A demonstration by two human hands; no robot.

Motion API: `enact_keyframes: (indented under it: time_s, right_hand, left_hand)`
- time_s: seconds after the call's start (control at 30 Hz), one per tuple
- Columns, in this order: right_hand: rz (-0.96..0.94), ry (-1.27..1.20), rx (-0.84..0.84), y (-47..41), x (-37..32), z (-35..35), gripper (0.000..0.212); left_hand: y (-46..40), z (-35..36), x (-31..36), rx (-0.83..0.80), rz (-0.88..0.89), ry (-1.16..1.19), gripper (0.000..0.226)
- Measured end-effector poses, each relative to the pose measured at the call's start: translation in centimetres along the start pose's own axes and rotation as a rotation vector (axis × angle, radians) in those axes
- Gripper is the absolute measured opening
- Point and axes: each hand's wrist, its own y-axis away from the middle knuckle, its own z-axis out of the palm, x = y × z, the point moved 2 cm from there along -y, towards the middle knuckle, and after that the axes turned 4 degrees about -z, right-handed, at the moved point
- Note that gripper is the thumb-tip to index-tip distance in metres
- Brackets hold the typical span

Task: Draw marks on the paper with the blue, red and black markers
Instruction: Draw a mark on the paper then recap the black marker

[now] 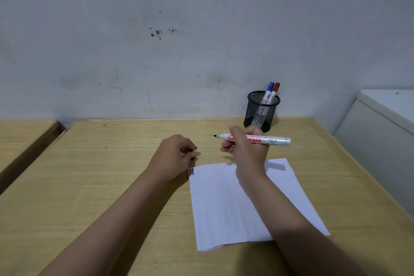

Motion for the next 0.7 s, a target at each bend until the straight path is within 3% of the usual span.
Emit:
enact_keyframes:
  time_s: [0.13,0.27,0.43,0.7]
  right_hand:
    - [-0.074,0.042,-0.061,1.5,-2.4,-0.8,0.026]
    - [-0.118,0.043,-0.105,3.2,-4.2,-1.3,0.026]
    - [-0.154,0.024,-0.168,4.9,-6.3,-1.0,0.027]
    - [-0.246,0.037,-0.235,6.5,-9.8,-0.7,0.035]
  left_hand:
    - [1.1,-1.5,1.5,0.045,-0.162,0.454,0.008]
    - [3.3,-2.6,4.2,-0.026,-0.222,0.894,0.008]
    - [5.5,-3.7,7.3,-0.092,-0.195,1.053,0.007]
    - [8.1,-5.4,10.6,-0.157,-0.110,1.097,0.012]
